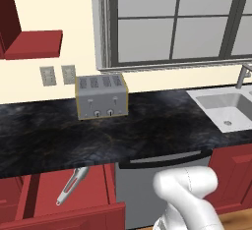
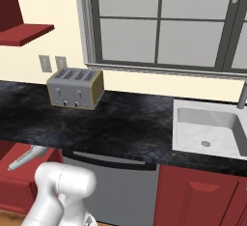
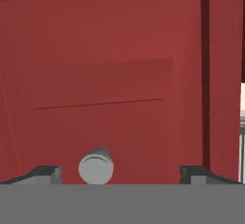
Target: Take the tongs from the drawer on the left and place them on the dining counter next to the tray containing the hot dog.
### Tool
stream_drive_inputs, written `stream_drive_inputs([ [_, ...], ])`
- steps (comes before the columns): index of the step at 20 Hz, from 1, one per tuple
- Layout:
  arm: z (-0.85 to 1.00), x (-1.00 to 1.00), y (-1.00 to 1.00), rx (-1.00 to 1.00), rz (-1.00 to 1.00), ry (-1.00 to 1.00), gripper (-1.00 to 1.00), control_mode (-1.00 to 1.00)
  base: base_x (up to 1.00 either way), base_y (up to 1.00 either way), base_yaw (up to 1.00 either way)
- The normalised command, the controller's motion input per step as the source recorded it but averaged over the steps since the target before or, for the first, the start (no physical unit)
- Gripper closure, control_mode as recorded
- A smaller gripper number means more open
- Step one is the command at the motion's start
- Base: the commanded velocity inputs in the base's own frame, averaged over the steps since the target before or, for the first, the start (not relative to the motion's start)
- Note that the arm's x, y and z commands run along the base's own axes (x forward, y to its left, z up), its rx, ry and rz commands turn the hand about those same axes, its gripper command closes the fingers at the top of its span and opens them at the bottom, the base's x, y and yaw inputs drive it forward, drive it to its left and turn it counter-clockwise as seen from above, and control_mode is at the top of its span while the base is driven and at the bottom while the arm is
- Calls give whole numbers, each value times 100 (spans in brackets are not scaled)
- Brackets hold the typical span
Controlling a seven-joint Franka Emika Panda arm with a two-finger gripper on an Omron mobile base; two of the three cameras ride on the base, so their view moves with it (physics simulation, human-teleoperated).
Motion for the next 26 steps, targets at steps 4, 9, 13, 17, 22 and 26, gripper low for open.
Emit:
stream_drive_inputs([
  [4,47,-40,-15,11,-1,0,-100,-100,0,0,0],
  [9,48,-12,-29,13,-1,0,-100,-100,0,0,0],
  [13,49,-9,-27,13,0,1,-100,-100,0,0,0],
  [17,45,-3,-26,13,0,4,-100,-100,0,0,0],
  [22,42,0,-28,11,0,8,-100,-100,0,0,0],
  [26,39,0,-26,9,0,12,-100,-100,0,0,0],
])
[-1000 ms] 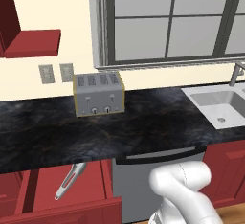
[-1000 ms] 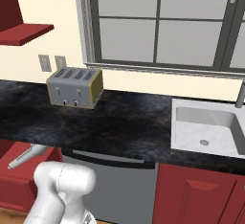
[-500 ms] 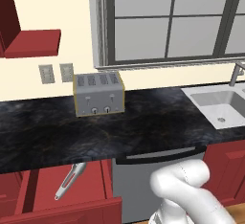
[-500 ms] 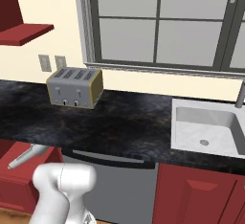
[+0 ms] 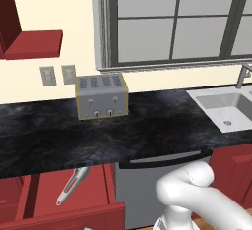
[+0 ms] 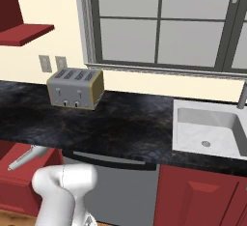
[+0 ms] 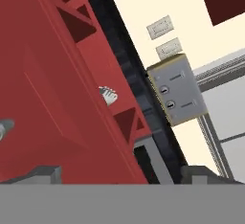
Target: Take the tongs from the drawer on the left and place them on the dining counter next to the tray containing the hot dog.
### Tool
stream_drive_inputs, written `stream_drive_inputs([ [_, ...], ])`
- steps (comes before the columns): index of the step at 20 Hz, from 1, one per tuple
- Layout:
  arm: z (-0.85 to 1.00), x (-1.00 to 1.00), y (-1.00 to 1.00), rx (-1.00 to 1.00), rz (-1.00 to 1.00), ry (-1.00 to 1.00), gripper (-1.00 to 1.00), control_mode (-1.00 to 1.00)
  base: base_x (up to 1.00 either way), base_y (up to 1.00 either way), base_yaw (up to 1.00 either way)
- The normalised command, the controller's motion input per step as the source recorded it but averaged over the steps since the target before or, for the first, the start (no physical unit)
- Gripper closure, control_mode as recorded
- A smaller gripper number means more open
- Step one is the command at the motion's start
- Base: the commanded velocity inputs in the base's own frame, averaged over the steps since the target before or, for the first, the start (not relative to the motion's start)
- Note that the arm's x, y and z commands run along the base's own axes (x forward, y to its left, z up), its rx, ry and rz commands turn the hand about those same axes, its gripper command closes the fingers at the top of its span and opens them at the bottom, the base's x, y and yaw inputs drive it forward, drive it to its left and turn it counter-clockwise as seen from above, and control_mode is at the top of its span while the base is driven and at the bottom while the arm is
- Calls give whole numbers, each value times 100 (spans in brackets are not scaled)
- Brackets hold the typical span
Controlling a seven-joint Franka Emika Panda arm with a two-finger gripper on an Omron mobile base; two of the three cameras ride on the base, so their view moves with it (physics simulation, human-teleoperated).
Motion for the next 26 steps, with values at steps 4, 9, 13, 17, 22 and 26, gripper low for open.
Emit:
stream_drive_inputs([
  [4,36,0,-18,7,0,16,-100,-100,0,0,0],
  [9,23,10,-12,8,0,24,-100,-100,0,0,0],
  [13,1,24,-3,5,0,28,-100,-100,0,0,0],
  [17,0,26,0,0,1,27,-100,-100,0,0,0],
  [22,0,28,-1,0,5,25,-100,-100,0,0,0],
  [26,0,34,0,0,12,25,-100,-100,0,0,0],
])
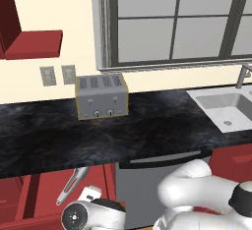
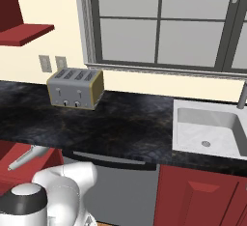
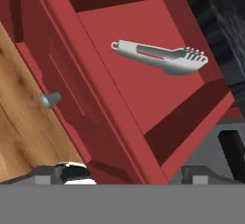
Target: Take the tongs from the drawer on the left and place them on the dining counter next to the tray containing the hot dog.
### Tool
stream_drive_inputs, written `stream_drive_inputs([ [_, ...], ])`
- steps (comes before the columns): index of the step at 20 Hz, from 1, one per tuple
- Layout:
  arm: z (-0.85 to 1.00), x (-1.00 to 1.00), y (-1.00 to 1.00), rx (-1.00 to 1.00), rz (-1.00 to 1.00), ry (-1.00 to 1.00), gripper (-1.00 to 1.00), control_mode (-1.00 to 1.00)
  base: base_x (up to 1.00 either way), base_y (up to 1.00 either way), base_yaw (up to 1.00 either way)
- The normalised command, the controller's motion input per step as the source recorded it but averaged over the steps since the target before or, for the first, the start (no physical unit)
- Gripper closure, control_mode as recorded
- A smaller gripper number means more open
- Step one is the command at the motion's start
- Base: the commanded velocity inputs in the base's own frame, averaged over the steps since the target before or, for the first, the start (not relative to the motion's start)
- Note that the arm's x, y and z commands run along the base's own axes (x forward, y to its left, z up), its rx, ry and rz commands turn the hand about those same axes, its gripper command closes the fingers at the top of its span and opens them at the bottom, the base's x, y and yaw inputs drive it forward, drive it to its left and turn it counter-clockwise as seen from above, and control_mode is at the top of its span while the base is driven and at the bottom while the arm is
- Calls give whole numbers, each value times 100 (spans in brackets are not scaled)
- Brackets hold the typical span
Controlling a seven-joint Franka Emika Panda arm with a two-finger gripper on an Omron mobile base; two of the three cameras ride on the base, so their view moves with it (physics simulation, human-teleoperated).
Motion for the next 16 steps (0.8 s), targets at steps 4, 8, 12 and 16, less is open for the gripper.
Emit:
stream_drive_inputs([
  [4,0,38,0,0,13,26,-100,-100,0,0,0],
  [8,-4,38,2,0,12,24,-100,-100,0,0,0],
  [12,-9,33,9,0,11,24,-100,-100,0,0,0],
  [16,0,14,15,0,12,28,-100,-100,0,0,0],
])
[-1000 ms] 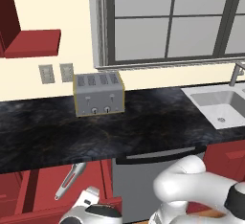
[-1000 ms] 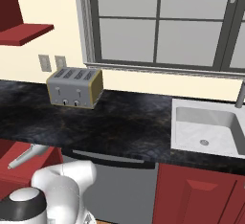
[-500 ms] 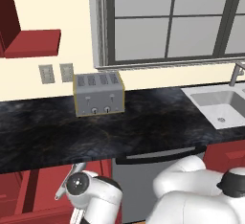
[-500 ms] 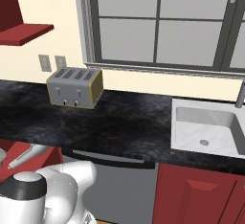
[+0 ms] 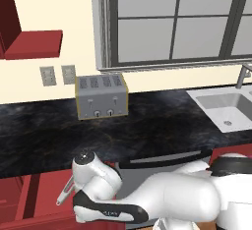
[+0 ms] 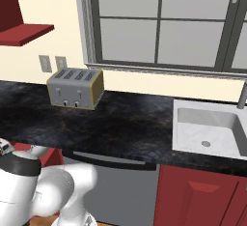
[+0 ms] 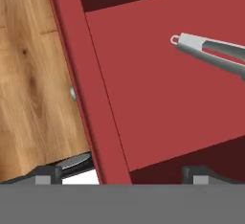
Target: Take the tongs from the drawer on the left and place them on the dining counter next to the tray containing the hot dog.
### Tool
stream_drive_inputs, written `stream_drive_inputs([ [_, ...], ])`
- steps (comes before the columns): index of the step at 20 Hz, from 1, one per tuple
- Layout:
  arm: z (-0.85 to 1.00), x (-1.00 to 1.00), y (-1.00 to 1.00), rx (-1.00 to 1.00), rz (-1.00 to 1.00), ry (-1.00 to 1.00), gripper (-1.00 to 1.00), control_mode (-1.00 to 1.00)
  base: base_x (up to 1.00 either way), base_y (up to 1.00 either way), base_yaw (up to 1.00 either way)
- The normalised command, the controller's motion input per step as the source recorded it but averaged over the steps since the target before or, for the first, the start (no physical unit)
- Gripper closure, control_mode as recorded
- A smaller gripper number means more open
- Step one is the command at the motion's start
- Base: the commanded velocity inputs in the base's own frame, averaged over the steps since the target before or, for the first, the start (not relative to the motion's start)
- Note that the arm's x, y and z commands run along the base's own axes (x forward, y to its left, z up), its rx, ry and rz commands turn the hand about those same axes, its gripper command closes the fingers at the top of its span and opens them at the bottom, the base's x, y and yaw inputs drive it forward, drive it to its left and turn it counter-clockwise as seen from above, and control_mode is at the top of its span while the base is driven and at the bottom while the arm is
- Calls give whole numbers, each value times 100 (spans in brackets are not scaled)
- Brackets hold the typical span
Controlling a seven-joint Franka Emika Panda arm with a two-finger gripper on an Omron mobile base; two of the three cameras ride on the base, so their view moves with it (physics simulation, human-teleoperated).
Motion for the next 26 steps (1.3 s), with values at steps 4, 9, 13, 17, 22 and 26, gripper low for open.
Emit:
stream_drive_inputs([
  [4,0,1,22,0,14,33,-100,-100,0,0,0],
  [9,-15,0,22,0,10,21,-100,-100,0,0,0],
  [13,-22,1,13,-3,4,8,-100,-100,0,0,0],
  [17,-22,0,17,-6,3,5,-100,-100,0,0,0],
  [22,-21,0,21,-5,3,5,-100,-100,0,0,0],
  [26,-16,0,14,-1,2,4,-100,-100,0,0,0],
])
